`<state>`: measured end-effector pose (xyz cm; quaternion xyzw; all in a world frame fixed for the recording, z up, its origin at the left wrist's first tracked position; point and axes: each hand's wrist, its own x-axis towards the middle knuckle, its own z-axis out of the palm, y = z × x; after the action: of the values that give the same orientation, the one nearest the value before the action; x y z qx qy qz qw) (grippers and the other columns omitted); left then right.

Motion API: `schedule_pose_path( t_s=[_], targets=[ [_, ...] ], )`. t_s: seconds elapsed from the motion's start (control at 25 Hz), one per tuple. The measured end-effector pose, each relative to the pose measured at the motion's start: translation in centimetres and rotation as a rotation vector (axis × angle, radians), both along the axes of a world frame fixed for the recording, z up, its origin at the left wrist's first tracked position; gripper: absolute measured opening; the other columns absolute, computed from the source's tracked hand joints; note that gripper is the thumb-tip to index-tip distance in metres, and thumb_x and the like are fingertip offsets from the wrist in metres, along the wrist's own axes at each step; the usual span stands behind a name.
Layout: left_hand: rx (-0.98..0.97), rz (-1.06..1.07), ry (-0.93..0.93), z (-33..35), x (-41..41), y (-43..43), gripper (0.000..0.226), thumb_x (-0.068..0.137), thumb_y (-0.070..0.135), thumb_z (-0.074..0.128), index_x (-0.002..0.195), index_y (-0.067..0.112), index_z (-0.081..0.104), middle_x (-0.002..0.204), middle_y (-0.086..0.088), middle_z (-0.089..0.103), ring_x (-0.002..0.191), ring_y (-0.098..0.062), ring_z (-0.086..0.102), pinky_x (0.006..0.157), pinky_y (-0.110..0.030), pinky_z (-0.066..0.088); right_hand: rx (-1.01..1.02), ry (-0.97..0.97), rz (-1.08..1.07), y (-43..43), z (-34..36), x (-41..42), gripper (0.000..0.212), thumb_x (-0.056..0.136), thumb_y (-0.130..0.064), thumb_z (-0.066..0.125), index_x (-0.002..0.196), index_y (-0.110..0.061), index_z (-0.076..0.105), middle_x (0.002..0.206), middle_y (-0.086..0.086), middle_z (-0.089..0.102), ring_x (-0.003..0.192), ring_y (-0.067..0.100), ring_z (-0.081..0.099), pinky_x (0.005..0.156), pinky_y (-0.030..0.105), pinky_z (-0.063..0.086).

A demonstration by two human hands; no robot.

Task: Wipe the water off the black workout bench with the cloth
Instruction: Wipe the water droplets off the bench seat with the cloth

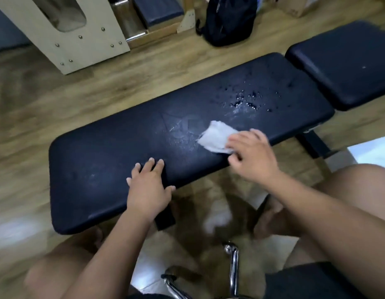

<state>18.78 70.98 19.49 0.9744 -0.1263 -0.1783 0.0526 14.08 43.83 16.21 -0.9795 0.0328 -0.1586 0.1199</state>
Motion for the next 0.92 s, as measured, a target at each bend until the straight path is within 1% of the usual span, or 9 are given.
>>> schedule_pose_path(
  t_s=[0.08, 0.2, 0.36, 0.48, 0.56, 0.64, 0.72, 0.84, 0.92],
  targets=[
    [-0.002, 0.018, 0.010, 0.3, 0.2, -0.3, 0.082, 0.087, 0.044, 0.067, 0.154, 0.026, 0.024, 0.162, 0.001, 0.019, 0.148, -0.034, 0.012, 0.115, -0.059, 0.023, -0.028, 0.131, -0.308, -6.4, 1.8, 0.1, 0.023, 0.070, -0.022, 0.047, 0.082, -0.016, 0.066, 0.088, 0.007, 0.068, 0.090, 0.032, 0.062, 0.089, 0.042, 0.045],
    [-0.016, 0.070, 0.032, 0.0, 0.0, -0.8, 0.083, 0.082, 0.038, 0.068, 0.153, 0.024, 0.027, 0.162, 0.001, 0.019, 0.149, -0.033, 0.010, 0.113, -0.061, 0.023, 0.056, 0.287, -0.554, -10.6, 3.9, 0.4, 0.030, 0.074, -0.006, 0.051, 0.098, -0.017, 0.064, 0.097, 0.022, 0.062, 0.089, 0.043, 0.058, 0.084, 0.044, 0.050],
    [-0.021, 0.122, 0.041, -0.1, -0.4, -1.5, 0.083, 0.079, 0.038, 0.065, 0.151, 0.024, 0.028, 0.161, 0.002, 0.019, 0.147, -0.034, 0.011, 0.112, -0.060, 0.024, 0.070, 0.315, -0.192, -3.8, 2.1, 0.7, 0.059, 0.065, -0.015, 0.051, 0.123, -0.021, 0.058, 0.120, 0.013, 0.058, 0.110, 0.037, 0.054, 0.098, 0.036, 0.042],
    [-0.009, 0.161, 0.078, 0.6, -0.6, -2.0, 0.079, 0.082, 0.041, 0.063, 0.152, 0.026, 0.028, 0.161, 0.004, 0.019, 0.146, -0.031, 0.014, 0.111, -0.058, 0.024, 0.006, 0.372, 0.133, 1.5, 1.6, 0.2, 0.054, 0.072, -0.025, 0.049, 0.125, -0.022, 0.057, 0.126, 0.003, 0.052, 0.120, 0.026, 0.046, 0.113, 0.045, 0.026],
    [0.035, 0.170, 0.099, 1.0, -0.5, -2.4, 0.074, 0.083, 0.042, 0.061, 0.150, 0.026, 0.032, 0.158, 0.003, 0.024, 0.143, -0.031, 0.021, 0.109, -0.057, 0.026, -0.098, 0.358, 0.261, -1.0, 2.0, -0.4, 0.047, 0.076, -0.025, 0.049, 0.123, -0.027, 0.056, 0.127, -0.003, 0.050, 0.120, 0.018, 0.047, 0.116, 0.055, 0.012],
    [0.016, 0.174, 0.059, 1.6, 0.0, -2.7, 0.062, 0.082, 0.042, 0.060, 0.141, 0.026, 0.045, 0.147, 0.000, 0.041, 0.133, -0.031, 0.036, 0.105, -0.051, 0.035, -0.194, 0.323, 0.153, -7.1, 2.2, -0.6, 0.037, 0.078, -0.023, 0.051, 0.114, -0.031, 0.058, 0.127, -0.005, 0.053, 0.117, 0.018, 0.052, 0.114, 0.059, 0.011],
    [-0.054, 0.155, -0.004, 2.3, 0.6, -3.3, 0.055, 0.083, 0.041, 0.059, 0.136, 0.027, 0.050, 0.137, -0.002, 0.051, 0.125, -0.030, 0.046, 0.100, -0.045, 0.044, -0.156, 0.398, -0.149, -13.5, 3.1, -0.6, 0.025, 0.081, -0.018, 0.051, 0.102, -0.029, 0.061, 0.121, -0.003, 0.059, 0.116, 0.023, 0.052, 0.113, 0.057, 0.014],
    [-0.050, 0.088, -0.019, 2.7, 0.7, -6.0, 0.067, 0.088, 0.048, 0.059, 0.149, 0.031, 0.034, 0.154, 0.001, 0.036, 0.138, -0.030, 0.036, 0.107, -0.045, 0.040, 0.100, 0.385, -0.372, -15.5, 4.3, 0.1, 0.012, 0.082, -0.023, 0.053, 0.085, -0.018, 0.064, 0.109, 0.006, 0.064, 0.104, 0.031, 0.056, 0.096, 0.037, 0.038],
    [-0.016, 0.064, 0.025, 2.3, 0.6, -8.2, 0.079, 0.087, 0.057, 0.058, 0.153, 0.034, 0.022, 0.163, 0.002, 0.017, 0.146, -0.033, 0.021, 0.114, -0.051, 0.031, 0.097, 0.294, -0.262, -11.2, 3.3, 0.3, 0.018, 0.084, -0.028, 0.053, 0.084, -0.015, 0.064, 0.107, 0.009, 0.062, 0.099, 0.032, 0.057, 0.083, 0.032, 0.044]
  ],
)
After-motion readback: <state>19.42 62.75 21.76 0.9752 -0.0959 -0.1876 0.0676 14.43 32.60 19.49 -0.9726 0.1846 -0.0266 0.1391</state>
